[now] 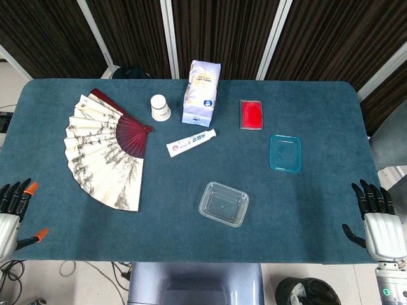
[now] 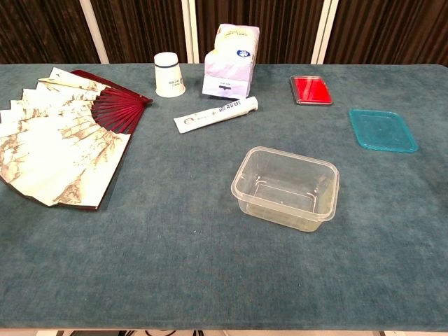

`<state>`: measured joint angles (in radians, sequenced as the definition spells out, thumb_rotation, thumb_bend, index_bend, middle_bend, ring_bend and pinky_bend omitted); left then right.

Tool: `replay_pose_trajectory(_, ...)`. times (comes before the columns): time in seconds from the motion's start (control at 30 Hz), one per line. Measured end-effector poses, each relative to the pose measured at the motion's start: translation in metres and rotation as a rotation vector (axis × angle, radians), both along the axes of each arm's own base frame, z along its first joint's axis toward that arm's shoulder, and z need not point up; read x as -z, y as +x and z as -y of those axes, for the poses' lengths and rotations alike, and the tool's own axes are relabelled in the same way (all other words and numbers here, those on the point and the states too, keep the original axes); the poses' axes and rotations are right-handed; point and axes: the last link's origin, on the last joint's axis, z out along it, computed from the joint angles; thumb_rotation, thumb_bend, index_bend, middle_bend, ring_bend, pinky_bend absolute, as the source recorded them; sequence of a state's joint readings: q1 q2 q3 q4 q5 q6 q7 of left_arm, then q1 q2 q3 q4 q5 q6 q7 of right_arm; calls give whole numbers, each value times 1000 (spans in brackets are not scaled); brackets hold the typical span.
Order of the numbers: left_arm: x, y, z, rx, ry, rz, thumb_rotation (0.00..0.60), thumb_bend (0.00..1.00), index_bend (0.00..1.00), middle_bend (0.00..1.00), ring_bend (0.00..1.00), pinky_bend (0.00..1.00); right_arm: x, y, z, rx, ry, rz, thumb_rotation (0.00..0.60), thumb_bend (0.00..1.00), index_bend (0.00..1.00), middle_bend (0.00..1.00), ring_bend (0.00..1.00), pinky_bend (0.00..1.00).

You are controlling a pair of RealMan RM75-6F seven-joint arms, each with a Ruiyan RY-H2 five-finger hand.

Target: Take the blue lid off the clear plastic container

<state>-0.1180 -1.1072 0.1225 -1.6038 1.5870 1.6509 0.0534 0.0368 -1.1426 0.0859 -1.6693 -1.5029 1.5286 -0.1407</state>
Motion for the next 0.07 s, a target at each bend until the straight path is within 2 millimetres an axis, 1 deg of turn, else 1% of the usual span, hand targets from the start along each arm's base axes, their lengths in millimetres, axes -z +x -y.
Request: replay_pose_trajectory(0.07, 0, -1, -1, -7, 3, 1, 600, 0, 0, 0, 0, 0, 0, -1, 1, -1, -5, 0, 600, 317, 0, 0, 0, 0)
